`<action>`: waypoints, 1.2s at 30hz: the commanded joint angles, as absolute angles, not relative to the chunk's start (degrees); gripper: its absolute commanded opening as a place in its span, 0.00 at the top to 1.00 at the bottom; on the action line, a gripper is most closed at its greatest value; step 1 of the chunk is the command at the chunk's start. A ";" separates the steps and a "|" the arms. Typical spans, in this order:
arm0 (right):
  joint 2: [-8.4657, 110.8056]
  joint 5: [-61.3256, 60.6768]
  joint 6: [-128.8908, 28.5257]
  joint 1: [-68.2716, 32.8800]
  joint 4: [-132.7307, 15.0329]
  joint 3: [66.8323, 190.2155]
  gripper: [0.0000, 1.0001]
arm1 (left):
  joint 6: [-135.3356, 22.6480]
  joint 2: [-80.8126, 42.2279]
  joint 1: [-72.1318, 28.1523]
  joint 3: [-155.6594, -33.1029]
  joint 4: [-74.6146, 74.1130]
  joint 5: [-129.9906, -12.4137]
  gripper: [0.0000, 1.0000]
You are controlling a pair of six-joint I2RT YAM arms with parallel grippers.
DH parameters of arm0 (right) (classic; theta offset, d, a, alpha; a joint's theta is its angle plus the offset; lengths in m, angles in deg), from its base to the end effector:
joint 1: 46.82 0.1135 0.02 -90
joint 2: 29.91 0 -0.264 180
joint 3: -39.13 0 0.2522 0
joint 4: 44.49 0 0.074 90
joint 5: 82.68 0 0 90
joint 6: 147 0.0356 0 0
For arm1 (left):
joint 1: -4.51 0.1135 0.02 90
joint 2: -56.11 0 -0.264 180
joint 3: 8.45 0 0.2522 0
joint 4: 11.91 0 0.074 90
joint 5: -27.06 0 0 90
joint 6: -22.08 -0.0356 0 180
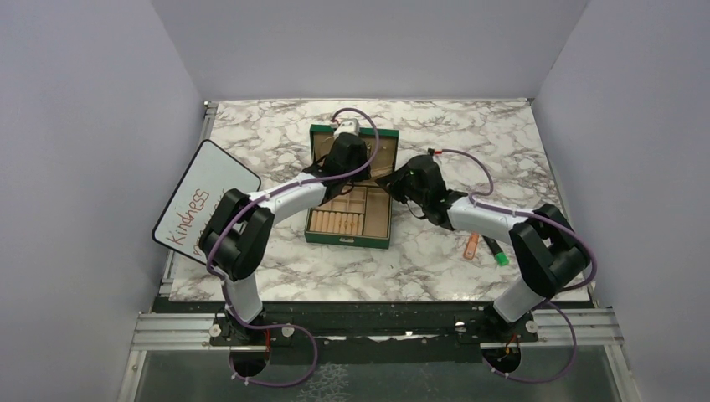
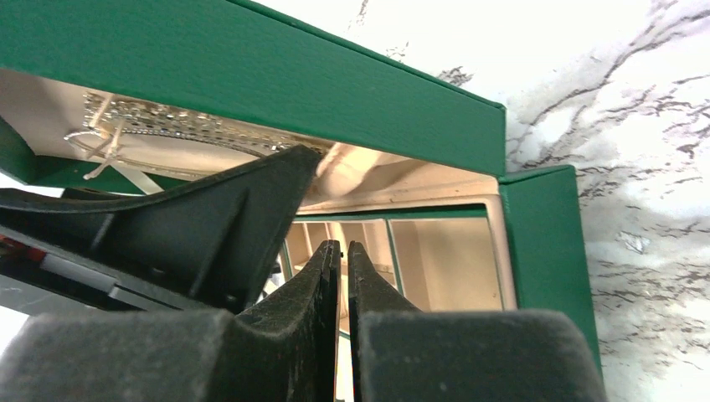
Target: Organize the mixed jewelry
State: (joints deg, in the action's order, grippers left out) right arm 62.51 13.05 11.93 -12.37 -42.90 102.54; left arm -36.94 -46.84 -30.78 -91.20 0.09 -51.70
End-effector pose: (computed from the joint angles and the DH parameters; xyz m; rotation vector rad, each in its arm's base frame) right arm 0.2897 0.1944 0.2046 0.7177 2.0864 0.9833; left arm 0.3370 -0.2301 0.2257 -0.0359 2.1575 -0.4726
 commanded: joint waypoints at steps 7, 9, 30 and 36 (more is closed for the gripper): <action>58.00 16.14 12.35 -12.52 -44.54 100.14 0.91 | -34.94 -38.18 -29.86 -91.65 1.74 -51.69 0.58; 57.17 16.27 12.16 -12.81 -45.39 100.10 0.91 | -34.59 -36.25 -29.86 -90.76 1.76 -52.16 0.58; 50.71 14.45 -15.32 -20.32 -61.78 116.89 0.32 | -42.18 -7.74 -26.17 -78.23 14.36 -49.01 0.03; 58.61 14.05 -16.12 -21.90 -68.10 128.45 0.32 | -43.83 -3.69 -25.90 -78.10 13.61 -46.95 0.01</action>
State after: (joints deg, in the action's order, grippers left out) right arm 53.57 14.26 -13.16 -21.02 -61.91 121.75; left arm -41.07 -6.19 -26.23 -78.09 13.36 -49.62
